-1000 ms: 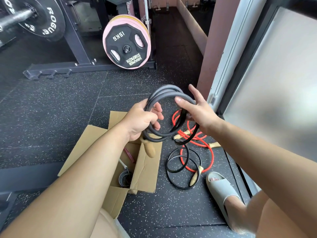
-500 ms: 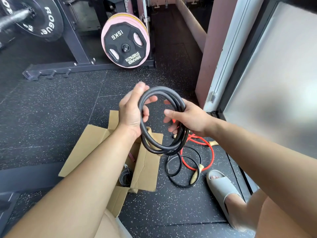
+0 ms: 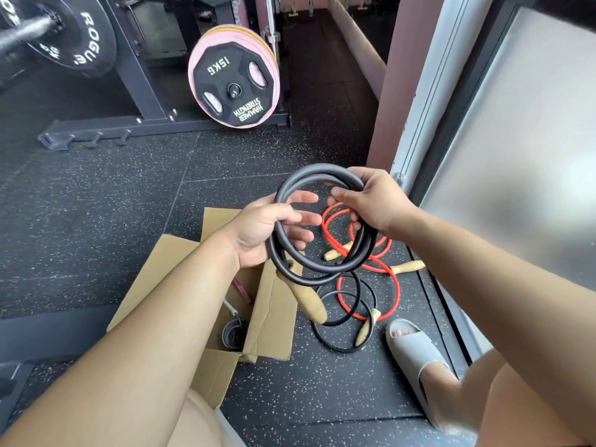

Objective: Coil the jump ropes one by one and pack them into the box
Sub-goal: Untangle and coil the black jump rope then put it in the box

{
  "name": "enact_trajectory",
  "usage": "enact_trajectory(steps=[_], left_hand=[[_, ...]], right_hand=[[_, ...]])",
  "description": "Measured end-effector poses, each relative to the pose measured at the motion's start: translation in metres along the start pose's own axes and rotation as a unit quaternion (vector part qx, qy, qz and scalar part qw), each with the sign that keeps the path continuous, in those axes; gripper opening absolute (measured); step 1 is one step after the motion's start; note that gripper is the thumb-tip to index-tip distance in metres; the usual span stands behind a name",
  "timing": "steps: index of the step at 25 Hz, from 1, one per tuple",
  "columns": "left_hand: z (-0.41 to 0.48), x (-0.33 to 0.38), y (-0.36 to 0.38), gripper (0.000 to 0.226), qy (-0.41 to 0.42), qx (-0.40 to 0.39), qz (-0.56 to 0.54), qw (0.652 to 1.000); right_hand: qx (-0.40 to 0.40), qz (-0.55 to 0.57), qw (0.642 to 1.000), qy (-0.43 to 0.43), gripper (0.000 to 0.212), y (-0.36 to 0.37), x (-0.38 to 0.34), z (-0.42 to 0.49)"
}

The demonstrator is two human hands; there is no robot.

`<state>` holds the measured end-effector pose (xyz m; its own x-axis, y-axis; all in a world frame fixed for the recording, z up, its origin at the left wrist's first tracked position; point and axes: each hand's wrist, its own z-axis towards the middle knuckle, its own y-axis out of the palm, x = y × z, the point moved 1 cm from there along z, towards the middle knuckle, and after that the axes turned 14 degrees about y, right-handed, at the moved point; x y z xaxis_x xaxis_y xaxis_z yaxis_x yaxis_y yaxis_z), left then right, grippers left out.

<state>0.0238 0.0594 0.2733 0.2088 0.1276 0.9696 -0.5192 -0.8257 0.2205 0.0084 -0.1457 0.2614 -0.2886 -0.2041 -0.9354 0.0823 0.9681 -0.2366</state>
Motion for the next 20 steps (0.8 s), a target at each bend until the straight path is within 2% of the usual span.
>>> enact_trajectory(steps=[1,2,5,8,11,13,14,17,20], left_hand=[[-0.002,0.002,0.002,0.018,0.006,-0.013,-0.035,0.999],[-0.004,0.004,0.003,0.023,0.012,-0.031,-0.070,0.997],[-0.002,0.011,0.008,0.036,0.045,-0.064,-0.150,0.986],[0.002,0.019,0.003,0.036,0.093,-0.044,-0.212,0.972],[0.001,0.033,-0.013,0.029,0.148,-0.006,-0.273,0.951],[-0.001,0.041,-0.019,0.026,0.181,0.020,-0.291,0.939],[-0.002,0.043,-0.020,0.027,0.196,0.035,-0.295,0.935],[0.001,0.046,-0.022,0.030,0.216,0.078,-0.297,0.927],[0.003,0.050,-0.029,0.030,0.222,0.108,-0.289,0.925]], right_hand=[[-0.006,0.000,1.000,0.003,0.004,-0.001,0.000,0.000],[-0.014,0.011,1.000,0.009,0.005,-0.002,0.000,0.001],[-0.050,0.079,0.995,0.017,0.030,0.001,0.002,0.002],[-0.029,0.078,0.997,-0.001,0.055,0.000,0.014,0.005],[0.015,0.071,0.997,-0.019,0.039,0.002,0.027,0.005],[0.016,0.091,0.995,-0.036,0.023,0.008,0.032,0.001],[0.002,0.091,0.995,-0.043,0.023,0.013,0.034,-0.002],[-0.060,0.052,0.994,-0.078,0.047,0.029,0.032,-0.013],[-0.054,0.059,0.993,-0.090,0.058,0.036,0.021,-0.021]])
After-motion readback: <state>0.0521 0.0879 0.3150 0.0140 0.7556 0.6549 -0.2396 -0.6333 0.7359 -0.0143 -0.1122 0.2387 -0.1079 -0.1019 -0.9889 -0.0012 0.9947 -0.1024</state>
